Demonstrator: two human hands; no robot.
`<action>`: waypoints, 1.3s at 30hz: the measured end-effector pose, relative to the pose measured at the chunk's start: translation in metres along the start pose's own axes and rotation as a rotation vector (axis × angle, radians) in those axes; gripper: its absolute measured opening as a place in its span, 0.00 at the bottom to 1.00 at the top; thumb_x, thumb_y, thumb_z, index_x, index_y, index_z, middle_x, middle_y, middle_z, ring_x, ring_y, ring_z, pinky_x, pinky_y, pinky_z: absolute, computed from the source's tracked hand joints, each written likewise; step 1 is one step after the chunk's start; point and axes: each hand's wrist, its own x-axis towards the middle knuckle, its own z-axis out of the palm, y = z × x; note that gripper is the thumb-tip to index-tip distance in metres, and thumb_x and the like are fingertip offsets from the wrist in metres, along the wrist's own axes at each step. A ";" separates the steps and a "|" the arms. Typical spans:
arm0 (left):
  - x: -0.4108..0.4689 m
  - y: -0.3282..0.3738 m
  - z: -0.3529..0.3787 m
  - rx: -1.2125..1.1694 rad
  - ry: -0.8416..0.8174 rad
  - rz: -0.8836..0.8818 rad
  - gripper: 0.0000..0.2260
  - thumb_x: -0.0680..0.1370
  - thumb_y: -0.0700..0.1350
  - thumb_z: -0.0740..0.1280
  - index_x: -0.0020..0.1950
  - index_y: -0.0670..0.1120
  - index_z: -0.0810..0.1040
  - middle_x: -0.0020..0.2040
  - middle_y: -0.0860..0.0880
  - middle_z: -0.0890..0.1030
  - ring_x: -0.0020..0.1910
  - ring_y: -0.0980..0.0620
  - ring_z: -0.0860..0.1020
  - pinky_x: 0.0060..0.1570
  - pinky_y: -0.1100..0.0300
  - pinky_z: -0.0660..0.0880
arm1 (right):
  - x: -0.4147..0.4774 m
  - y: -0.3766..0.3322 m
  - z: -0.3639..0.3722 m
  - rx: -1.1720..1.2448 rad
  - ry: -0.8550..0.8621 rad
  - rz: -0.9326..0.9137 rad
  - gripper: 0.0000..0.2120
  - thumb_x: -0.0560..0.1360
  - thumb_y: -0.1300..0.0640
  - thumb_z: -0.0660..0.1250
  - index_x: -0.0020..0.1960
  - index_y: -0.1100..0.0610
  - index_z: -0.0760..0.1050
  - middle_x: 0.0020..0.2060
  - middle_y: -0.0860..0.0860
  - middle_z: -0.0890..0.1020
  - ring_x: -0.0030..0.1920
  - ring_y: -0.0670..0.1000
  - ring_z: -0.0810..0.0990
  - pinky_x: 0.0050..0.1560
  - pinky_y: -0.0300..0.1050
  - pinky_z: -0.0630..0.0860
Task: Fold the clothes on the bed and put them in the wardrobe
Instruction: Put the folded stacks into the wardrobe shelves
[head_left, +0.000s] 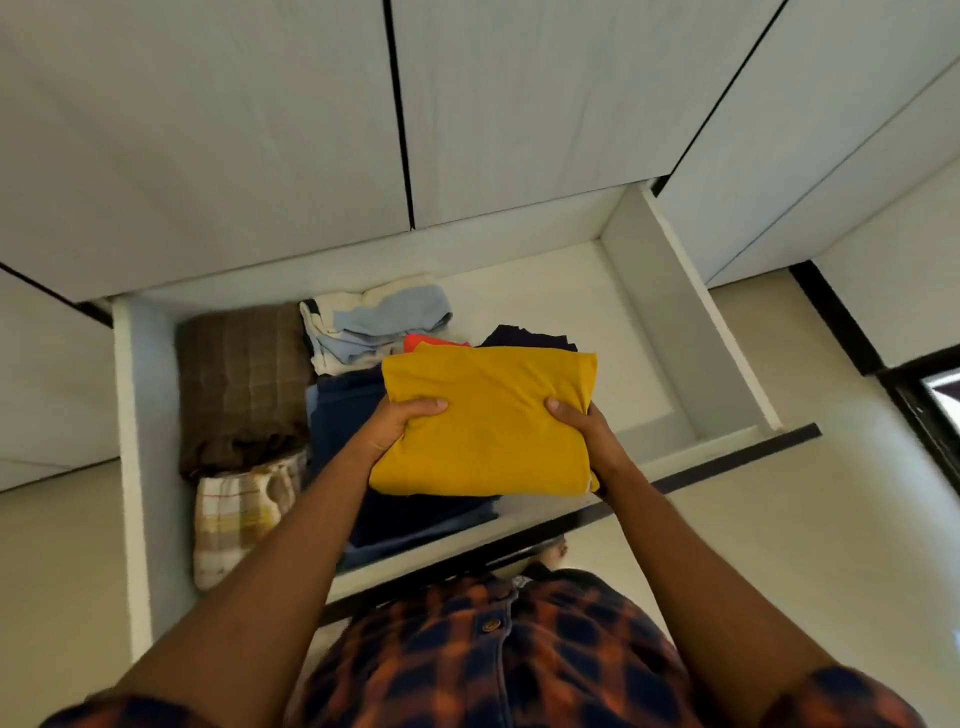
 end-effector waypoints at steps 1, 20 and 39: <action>0.007 -0.001 0.016 -0.002 0.032 -0.007 0.50 0.45 0.55 0.87 0.66 0.49 0.77 0.61 0.43 0.83 0.57 0.40 0.82 0.51 0.45 0.80 | 0.006 -0.009 -0.017 -0.013 -0.024 0.026 0.61 0.52 0.37 0.86 0.78 0.50 0.63 0.70 0.55 0.77 0.65 0.60 0.80 0.62 0.60 0.79; 0.110 -0.049 0.138 -0.178 0.163 -0.096 0.41 0.59 0.47 0.80 0.72 0.46 0.73 0.64 0.42 0.81 0.60 0.38 0.80 0.53 0.46 0.79 | 0.061 -0.090 -0.158 -0.288 -0.040 0.253 0.56 0.45 0.36 0.85 0.69 0.44 0.68 0.60 0.51 0.81 0.56 0.57 0.82 0.40 0.48 0.83; 0.174 -0.098 0.157 0.253 0.727 -0.355 0.22 0.78 0.34 0.61 0.73 0.44 0.70 0.65 0.41 0.76 0.60 0.42 0.74 0.58 0.52 0.71 | 0.149 -0.040 -0.194 -0.582 -0.015 0.420 0.33 0.78 0.46 0.70 0.78 0.51 0.61 0.73 0.54 0.72 0.70 0.60 0.73 0.70 0.59 0.72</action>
